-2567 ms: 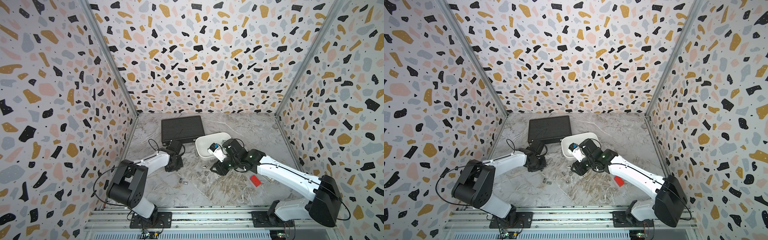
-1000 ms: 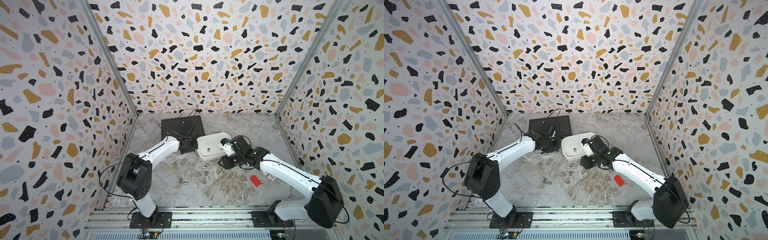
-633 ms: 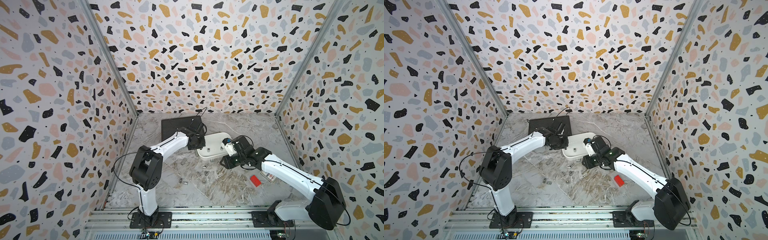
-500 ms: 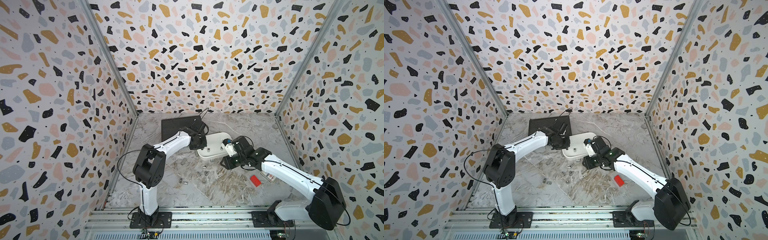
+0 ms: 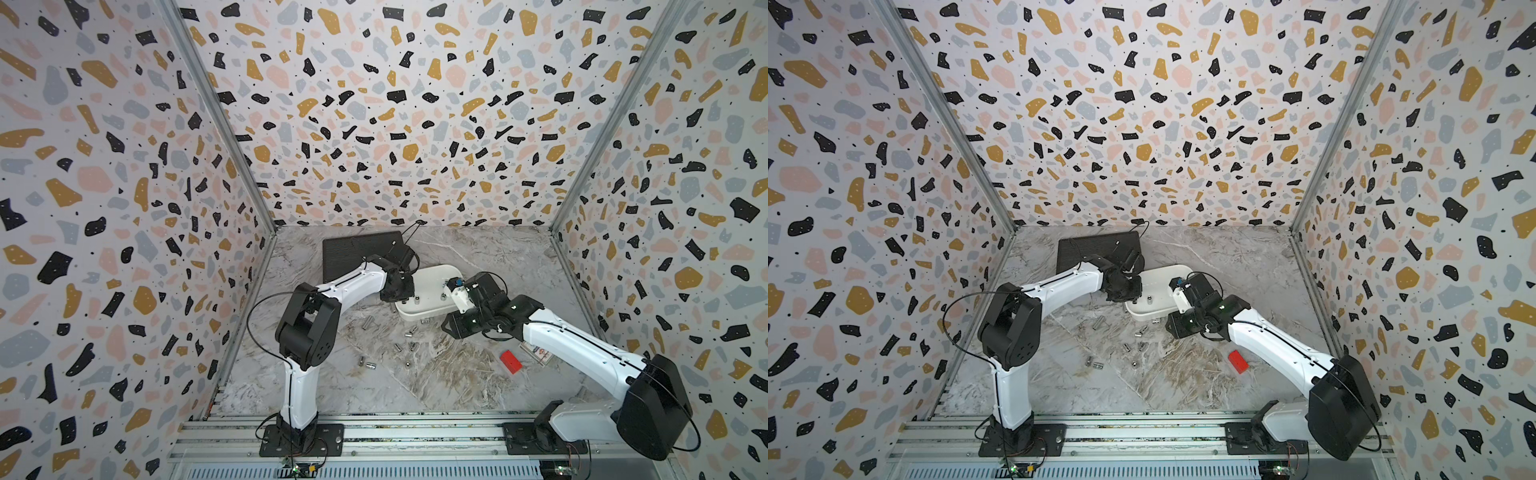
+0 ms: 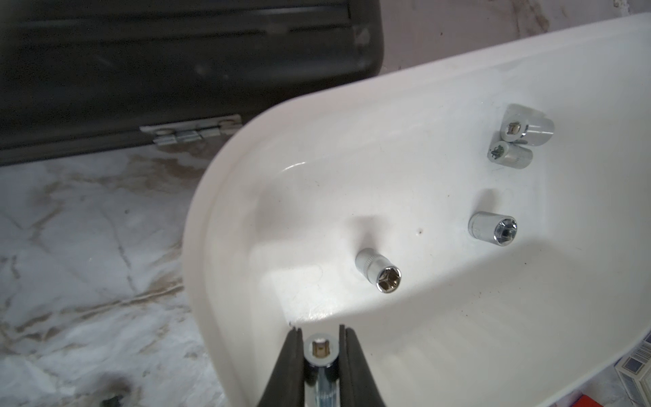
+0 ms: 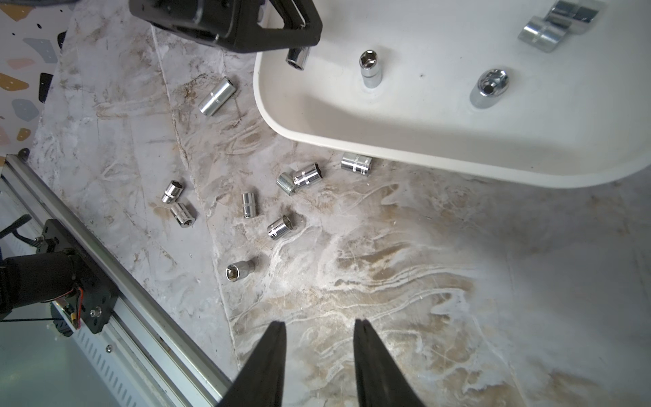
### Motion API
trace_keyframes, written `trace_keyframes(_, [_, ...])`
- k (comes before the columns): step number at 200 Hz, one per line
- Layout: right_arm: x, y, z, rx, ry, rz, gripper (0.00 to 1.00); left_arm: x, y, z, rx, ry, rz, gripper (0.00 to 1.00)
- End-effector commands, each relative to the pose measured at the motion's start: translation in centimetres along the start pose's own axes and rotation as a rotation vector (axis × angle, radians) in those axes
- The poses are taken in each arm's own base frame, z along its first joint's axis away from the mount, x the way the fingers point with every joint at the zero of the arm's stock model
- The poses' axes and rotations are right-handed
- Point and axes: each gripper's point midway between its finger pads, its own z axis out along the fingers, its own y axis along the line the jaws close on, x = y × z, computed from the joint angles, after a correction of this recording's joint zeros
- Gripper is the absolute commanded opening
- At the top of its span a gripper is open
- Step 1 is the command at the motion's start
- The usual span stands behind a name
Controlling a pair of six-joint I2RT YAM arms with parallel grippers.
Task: Put the socket on the desktop into the storage box
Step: Place the socket head in the storage box.
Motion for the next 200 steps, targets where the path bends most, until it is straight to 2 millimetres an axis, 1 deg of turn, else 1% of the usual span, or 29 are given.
trace_keyframes(1, [0.1, 0.0, -0.8, 0.006, -0.012, 0.008, 0.37, -0.7, -0.5, -0.5, -0.001, -0.021, 0.018, 0.25])
trace_keyframes(53, [0.0, 0.0, -0.8, 0.004, -0.014, 0.015, 0.37, -0.8, -0.5, -1.1, 0.002, -0.036, 0.020, 0.38])
trace_keyframes(106, [0.0, 0.0, -0.9, 0.006, -0.019, 0.019, 0.37, -1.0, -0.7, -2.4, 0.015, -0.062, 0.025, 0.39])
trace_keyframes(163, [-0.1, -0.1, -1.0, 0.011, -0.018, 0.014, 0.37, -0.8, -1.1, -4.0, 0.053, -0.086, 0.033, 0.40])
trace_keyframes(200, [-0.1, -0.2, -1.2, 0.022, -0.015, -0.008, 0.38, -0.2, -0.5, -5.4, 0.051, -0.111, 0.034, 0.42])
